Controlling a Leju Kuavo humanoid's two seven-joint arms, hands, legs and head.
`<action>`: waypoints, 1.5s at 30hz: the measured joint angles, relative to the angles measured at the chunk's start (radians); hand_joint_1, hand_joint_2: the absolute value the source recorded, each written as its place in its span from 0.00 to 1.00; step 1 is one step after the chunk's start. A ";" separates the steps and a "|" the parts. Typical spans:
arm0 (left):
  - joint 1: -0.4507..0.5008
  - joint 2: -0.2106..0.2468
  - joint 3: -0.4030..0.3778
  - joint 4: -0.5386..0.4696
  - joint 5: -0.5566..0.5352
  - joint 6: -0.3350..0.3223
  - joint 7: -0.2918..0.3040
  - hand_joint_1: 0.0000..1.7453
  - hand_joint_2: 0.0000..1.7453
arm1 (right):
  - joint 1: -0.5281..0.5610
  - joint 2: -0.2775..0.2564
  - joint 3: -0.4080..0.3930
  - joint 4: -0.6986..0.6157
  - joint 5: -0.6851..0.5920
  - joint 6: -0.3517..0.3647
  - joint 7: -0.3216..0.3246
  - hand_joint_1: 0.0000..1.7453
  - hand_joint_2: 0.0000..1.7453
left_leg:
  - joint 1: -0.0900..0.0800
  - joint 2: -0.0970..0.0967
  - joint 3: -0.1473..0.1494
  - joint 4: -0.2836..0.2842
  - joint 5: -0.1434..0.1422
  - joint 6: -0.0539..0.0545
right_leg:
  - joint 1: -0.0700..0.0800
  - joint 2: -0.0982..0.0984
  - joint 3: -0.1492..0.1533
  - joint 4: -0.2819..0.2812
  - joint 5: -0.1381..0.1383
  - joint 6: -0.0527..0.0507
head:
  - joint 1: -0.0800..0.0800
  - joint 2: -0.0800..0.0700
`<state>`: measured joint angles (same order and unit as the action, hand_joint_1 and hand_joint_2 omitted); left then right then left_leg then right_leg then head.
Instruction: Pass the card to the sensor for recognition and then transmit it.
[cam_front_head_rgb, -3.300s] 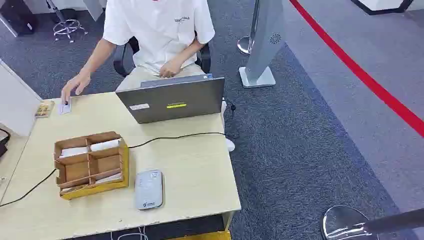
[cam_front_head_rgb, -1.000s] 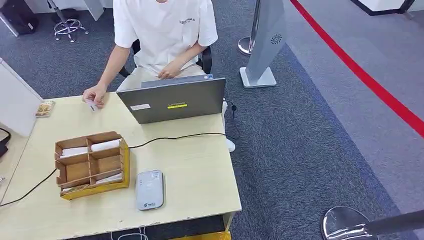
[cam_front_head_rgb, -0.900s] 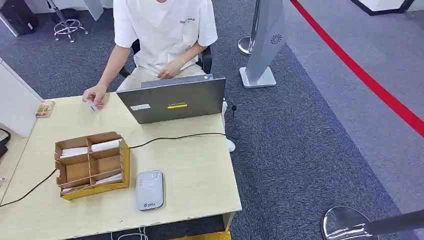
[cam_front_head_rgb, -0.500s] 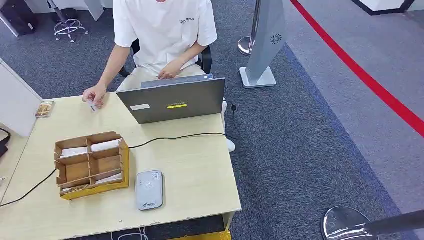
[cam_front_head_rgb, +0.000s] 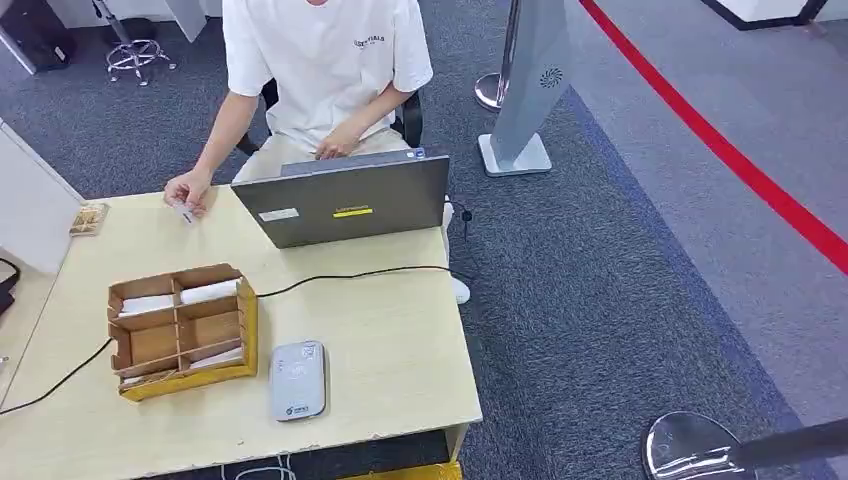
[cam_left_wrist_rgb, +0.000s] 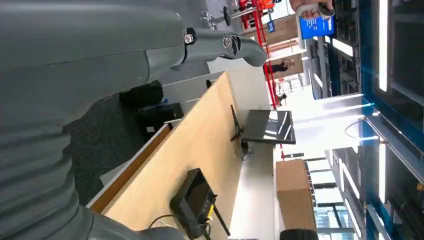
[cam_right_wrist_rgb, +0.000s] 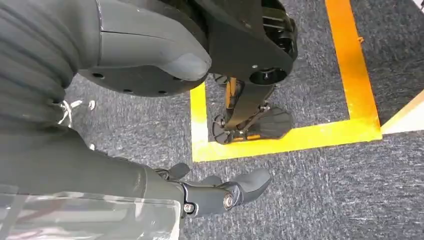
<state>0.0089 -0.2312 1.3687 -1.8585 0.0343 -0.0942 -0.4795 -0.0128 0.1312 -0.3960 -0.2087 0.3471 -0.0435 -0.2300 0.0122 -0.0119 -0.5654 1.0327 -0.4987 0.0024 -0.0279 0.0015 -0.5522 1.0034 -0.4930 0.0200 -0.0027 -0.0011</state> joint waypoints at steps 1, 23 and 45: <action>0.000 0.005 0.000 0.000 0.000 0.000 0.000 0.00 1.00 | 0.000 0.000 0.000 0.000 0.000 0.000 0.000 0.00 1.00 | 0.000 0.000 0.000 0.000 0.000 0.000 | 0.000 0.000 0.000 0.000 0.000 0.000 | 0.000 0.000; -0.009 0.600 -0.419 0.345 -0.721 0.609 0.138 0.00 1.00 | -0.029 -0.003 0.044 0.010 0.071 0.019 0.056 0.00 1.00 | 0.007 0.005 0.000 0.000 0.002 -0.007 | 0.006 0.005 -0.001 -0.003 0.004 -0.008 | 0.005 0.000; -0.014 0.806 -0.913 0.227 -1.500 0.441 0.529 0.00 1.00 | -0.033 -0.007 0.063 0.010 0.090 0.053 0.081 0.00 1.00 | 0.009 0.005 -0.001 0.000 0.002 -0.008 | 0.009 0.005 -0.003 -0.003 0.004 -0.009 | 0.002 0.000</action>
<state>-0.0052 0.5749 0.4558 -1.6312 -1.4660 0.3470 0.0496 -0.0454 0.1244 -0.3334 -0.1987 0.4368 0.0095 -0.1492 0.0209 -0.0071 -0.5666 1.0328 -0.4963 -0.0055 -0.0191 0.0061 -0.5551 1.0007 -0.4887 0.0111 -0.0004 -0.0011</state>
